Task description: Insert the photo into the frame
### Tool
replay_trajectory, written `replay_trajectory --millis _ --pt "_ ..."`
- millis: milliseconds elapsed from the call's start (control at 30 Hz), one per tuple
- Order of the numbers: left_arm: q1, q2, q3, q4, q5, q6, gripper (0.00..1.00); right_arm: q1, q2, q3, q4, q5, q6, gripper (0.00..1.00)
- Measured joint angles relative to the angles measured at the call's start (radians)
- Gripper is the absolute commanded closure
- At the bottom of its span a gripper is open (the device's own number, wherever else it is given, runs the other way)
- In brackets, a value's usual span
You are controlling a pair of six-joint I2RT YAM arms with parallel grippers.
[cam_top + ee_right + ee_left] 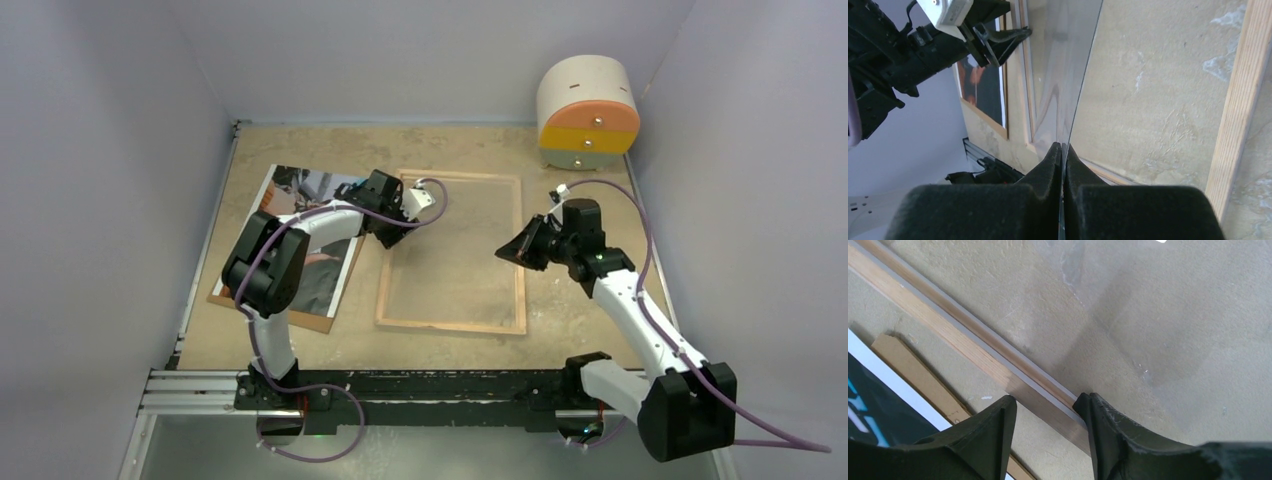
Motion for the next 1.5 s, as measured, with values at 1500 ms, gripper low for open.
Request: replay_trajectory --millis 1500 --pt "0.475 -0.171 0.083 -0.193 0.206 -0.025 0.32 0.234 0.054 0.193 0.315 0.105 0.339 1.00"
